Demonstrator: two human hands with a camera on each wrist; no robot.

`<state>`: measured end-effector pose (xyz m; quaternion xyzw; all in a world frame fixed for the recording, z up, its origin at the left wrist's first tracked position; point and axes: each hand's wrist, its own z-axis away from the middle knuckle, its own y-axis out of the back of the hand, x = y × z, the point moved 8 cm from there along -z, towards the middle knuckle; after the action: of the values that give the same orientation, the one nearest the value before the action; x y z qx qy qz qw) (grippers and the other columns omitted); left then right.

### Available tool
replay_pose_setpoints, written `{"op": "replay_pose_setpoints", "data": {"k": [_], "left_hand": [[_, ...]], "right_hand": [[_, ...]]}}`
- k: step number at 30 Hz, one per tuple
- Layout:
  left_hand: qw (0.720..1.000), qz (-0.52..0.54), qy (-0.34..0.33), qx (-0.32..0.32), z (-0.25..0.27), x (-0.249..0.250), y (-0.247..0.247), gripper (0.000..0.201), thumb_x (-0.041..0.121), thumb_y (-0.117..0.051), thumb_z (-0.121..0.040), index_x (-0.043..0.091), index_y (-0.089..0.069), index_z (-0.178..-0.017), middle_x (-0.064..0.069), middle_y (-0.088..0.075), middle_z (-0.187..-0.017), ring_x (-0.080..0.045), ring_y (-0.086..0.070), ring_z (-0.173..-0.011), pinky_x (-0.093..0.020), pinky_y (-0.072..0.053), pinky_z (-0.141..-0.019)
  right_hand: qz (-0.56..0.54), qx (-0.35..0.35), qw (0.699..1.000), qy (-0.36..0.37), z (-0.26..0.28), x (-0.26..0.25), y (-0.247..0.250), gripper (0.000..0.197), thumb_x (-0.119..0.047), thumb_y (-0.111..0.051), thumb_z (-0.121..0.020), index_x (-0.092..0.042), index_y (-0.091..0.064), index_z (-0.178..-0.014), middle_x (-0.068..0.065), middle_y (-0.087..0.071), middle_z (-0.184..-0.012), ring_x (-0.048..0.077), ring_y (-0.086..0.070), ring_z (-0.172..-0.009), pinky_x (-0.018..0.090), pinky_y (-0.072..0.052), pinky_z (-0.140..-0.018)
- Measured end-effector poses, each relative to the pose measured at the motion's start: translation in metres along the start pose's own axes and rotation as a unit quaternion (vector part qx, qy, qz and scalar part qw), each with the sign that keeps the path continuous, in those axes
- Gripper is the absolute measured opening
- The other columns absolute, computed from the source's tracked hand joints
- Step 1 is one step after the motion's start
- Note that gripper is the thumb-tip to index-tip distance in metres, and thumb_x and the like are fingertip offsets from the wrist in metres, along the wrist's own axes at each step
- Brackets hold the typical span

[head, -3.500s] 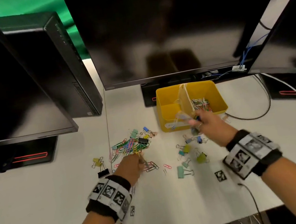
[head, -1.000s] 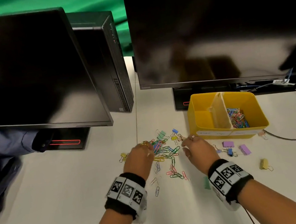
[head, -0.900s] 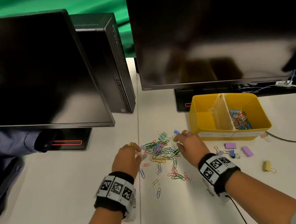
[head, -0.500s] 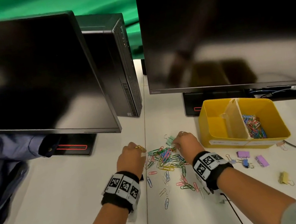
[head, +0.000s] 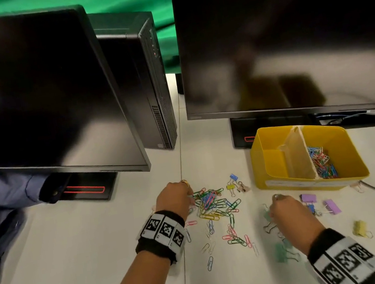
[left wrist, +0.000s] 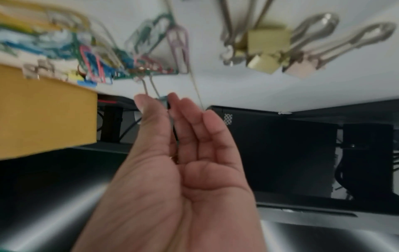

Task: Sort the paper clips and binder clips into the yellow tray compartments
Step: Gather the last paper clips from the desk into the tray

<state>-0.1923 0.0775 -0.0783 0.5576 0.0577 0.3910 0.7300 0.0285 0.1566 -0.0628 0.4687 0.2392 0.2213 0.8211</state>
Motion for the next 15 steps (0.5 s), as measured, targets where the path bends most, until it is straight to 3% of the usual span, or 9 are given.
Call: {"op": "replay_pose_setpoints", "data": {"k": [2,5,7,11,13,15], "left_hand": [[0.999,0.029,0.002,0.02,0.006,-0.005,0.009,0.02,0.021,-0.061,-0.089,0.015,-0.068,-0.106,-0.005,-0.07,-0.109,-0.021,-0.063,-0.103,-0.03,-0.051,-0.088],[0.996,0.067,-0.007,0.053,0.019,-0.02,0.019,0.02,0.021,-0.055,-0.093,0.017,-0.067,-0.108,-0.003,-0.07,-0.106,-0.018,-0.064,-0.094,-0.023,-0.047,-0.083],[0.995,0.095,-0.015,0.03,0.031,-0.033,0.012,0.023,0.017,-0.051,-0.095,0.017,-0.068,-0.111,-0.001,-0.068,-0.11,-0.015,-0.063,-0.097,-0.018,-0.045,-0.086],[0.995,0.098,0.009,-0.023,0.046,-0.06,-0.011,0.022,0.019,-0.063,-0.088,0.017,-0.07,-0.109,0.0,-0.067,-0.116,-0.014,-0.062,-0.107,-0.015,-0.042,-0.091],[0.995,0.087,0.028,-0.029,0.049,-0.069,-0.015,0.02,0.018,-0.068,-0.084,0.018,-0.073,-0.103,0.001,-0.068,-0.107,-0.012,-0.062,-0.097,-0.014,-0.042,-0.086],[0.996,0.071,0.046,-0.03,0.052,-0.075,-0.014,0.014,0.015,-0.068,-0.083,0.018,-0.074,-0.096,0.003,-0.066,-0.094,-0.01,-0.059,-0.087,-0.014,-0.041,-0.079]], "right_hand": [[0.037,-0.026,0.999,-0.023,0.002,0.0,-0.001,0.021,0.0,-0.047,-0.089,-0.007,-0.058,-0.106,0.009,-0.057,-0.114,0.016,-0.055,-0.093,0.021,-0.047,-0.087],[0.075,-0.012,0.997,-0.006,-0.002,-0.015,0.01,0.02,-0.019,-0.056,-0.089,-0.009,-0.06,-0.107,0.009,-0.057,-0.117,0.02,-0.057,-0.105,0.027,-0.048,-0.091],[0.067,0.022,0.997,0.031,-0.01,-0.032,0.017,0.023,-0.023,-0.055,-0.09,-0.012,-0.059,-0.11,0.009,-0.057,-0.12,0.02,-0.056,-0.108,0.028,-0.049,-0.093],[-0.045,0.017,0.99,0.132,-0.039,-0.073,0.008,0.037,0.0,-0.048,-0.089,-0.016,-0.054,-0.122,0.008,-0.051,-0.126,0.023,-0.052,-0.116,0.029,-0.043,-0.101],[-0.058,0.005,0.984,0.166,-0.054,-0.091,0.0,0.058,0.015,-0.043,-0.081,-0.017,-0.048,-0.128,0.01,-0.043,-0.135,0.025,-0.046,-0.123,0.03,-0.04,-0.105],[-0.036,0.003,0.982,0.187,-0.063,-0.104,-0.006,0.07,0.02,-0.042,-0.077,-0.018,-0.037,-0.136,0.009,-0.03,-0.148,0.026,-0.035,-0.132,0.033,-0.037,-0.108]]}}
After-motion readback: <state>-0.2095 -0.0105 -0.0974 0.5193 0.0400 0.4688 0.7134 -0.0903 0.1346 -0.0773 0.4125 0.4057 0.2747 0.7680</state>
